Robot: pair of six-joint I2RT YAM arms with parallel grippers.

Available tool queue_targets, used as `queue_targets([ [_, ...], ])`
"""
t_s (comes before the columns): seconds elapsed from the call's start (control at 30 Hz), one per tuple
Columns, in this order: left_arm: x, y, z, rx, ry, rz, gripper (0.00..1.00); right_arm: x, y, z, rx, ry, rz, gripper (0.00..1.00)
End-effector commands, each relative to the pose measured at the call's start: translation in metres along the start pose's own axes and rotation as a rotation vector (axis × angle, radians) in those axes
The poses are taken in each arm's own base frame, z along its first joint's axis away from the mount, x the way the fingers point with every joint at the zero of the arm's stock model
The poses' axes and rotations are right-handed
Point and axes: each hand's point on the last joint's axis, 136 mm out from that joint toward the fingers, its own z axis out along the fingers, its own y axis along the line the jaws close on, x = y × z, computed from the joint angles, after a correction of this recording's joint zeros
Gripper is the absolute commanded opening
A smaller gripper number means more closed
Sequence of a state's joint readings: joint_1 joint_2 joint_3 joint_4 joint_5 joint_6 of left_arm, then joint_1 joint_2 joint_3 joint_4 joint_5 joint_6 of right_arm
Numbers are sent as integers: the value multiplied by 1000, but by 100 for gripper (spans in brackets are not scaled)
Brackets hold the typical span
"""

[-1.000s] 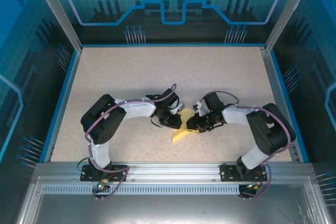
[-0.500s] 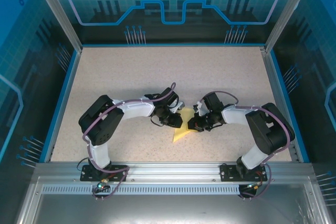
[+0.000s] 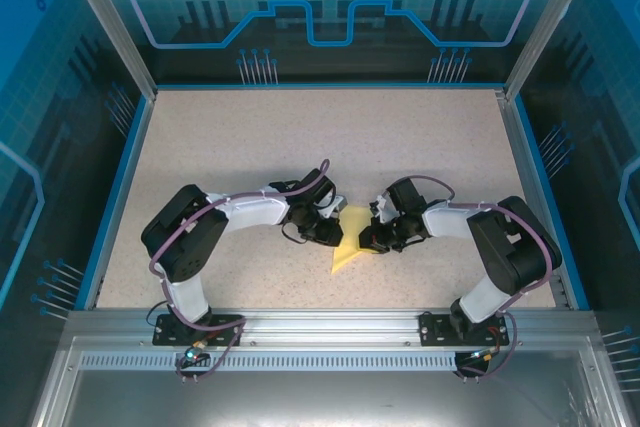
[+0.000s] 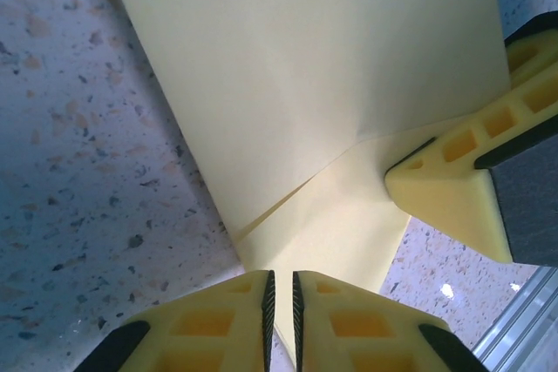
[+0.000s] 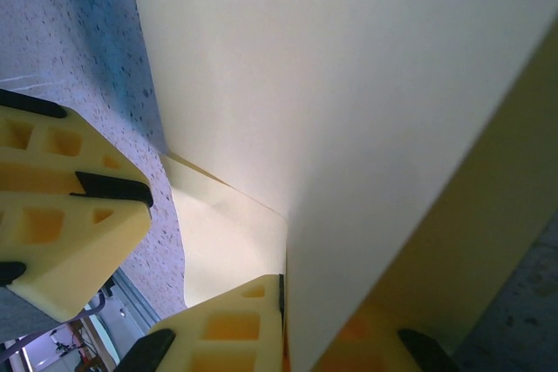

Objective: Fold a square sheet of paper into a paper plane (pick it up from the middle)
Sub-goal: Fourth fold the wing at the center of the table.

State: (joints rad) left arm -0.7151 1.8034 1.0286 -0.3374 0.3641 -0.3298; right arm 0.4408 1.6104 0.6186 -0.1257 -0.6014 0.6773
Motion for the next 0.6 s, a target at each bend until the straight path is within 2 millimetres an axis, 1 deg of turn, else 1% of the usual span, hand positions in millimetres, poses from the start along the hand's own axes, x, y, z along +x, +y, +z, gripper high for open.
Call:
queue_targets([
  [0.0,6,4,5,9,27,9,16,8,-6,5,21,23,19,7],
  [0.2,3,7,12,0,36,6,15,6,-1,3,6,14,11,10],
  [0.33,3,10,17,-5,40,3,11,4,6,-1,-16,5,2,13],
  [0.47,4,12,19,-9,45,0,10,4,12,-3,-37,-1,-3,19],
  [0.57,5,13,20,-12,49,0,9,3,16,-6,-46,-9,-8,20],
])
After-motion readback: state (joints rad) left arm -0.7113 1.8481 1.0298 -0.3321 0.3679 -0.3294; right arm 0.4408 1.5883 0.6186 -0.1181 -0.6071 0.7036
